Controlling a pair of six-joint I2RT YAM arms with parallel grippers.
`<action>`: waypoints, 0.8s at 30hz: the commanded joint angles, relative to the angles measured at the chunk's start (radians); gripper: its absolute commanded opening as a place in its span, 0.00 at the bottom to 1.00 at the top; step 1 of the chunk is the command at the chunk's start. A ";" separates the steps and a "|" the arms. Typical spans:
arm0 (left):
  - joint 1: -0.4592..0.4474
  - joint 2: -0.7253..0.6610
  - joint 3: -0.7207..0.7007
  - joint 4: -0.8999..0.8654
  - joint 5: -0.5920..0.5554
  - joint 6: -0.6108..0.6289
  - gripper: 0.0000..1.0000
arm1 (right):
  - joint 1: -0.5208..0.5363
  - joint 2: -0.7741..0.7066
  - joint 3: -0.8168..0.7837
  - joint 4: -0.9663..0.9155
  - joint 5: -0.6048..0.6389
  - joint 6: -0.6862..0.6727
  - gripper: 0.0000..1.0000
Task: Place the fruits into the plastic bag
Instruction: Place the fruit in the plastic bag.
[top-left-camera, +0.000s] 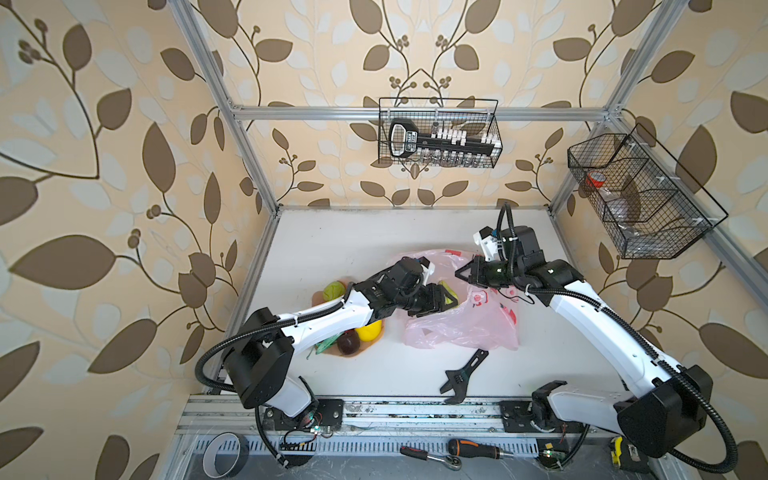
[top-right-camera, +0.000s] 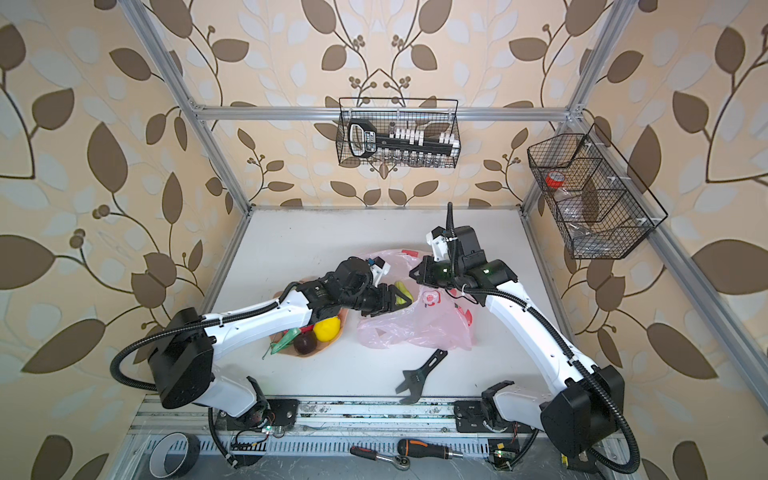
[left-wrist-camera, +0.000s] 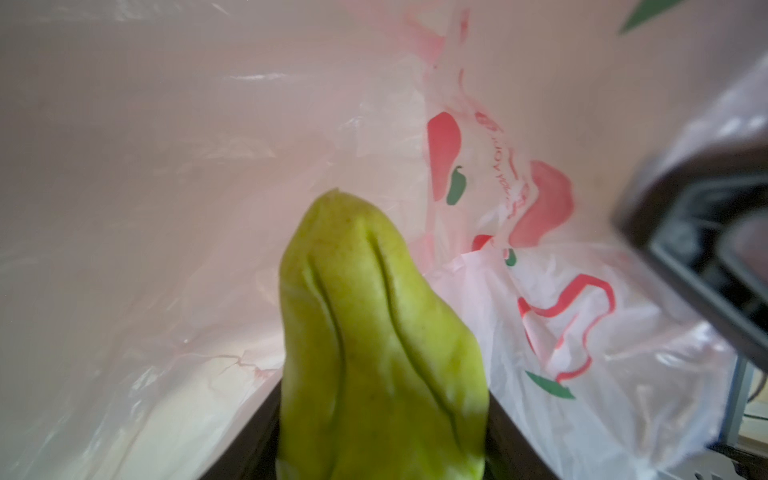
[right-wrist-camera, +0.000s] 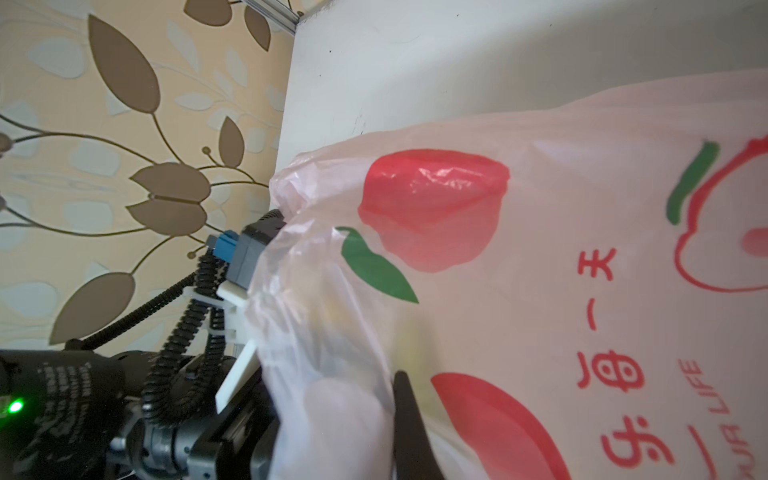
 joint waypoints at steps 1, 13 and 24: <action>0.017 -0.107 0.009 -0.094 -0.018 0.066 0.11 | -0.001 -0.028 -0.018 0.060 -0.077 0.062 0.00; 0.012 -0.140 -0.009 -0.185 -0.060 0.074 0.10 | -0.001 -0.076 -0.164 0.251 -0.194 0.226 0.00; -0.029 -0.037 -0.031 -0.065 -0.135 0.035 0.12 | -0.001 -0.095 -0.241 0.293 -0.202 0.239 0.00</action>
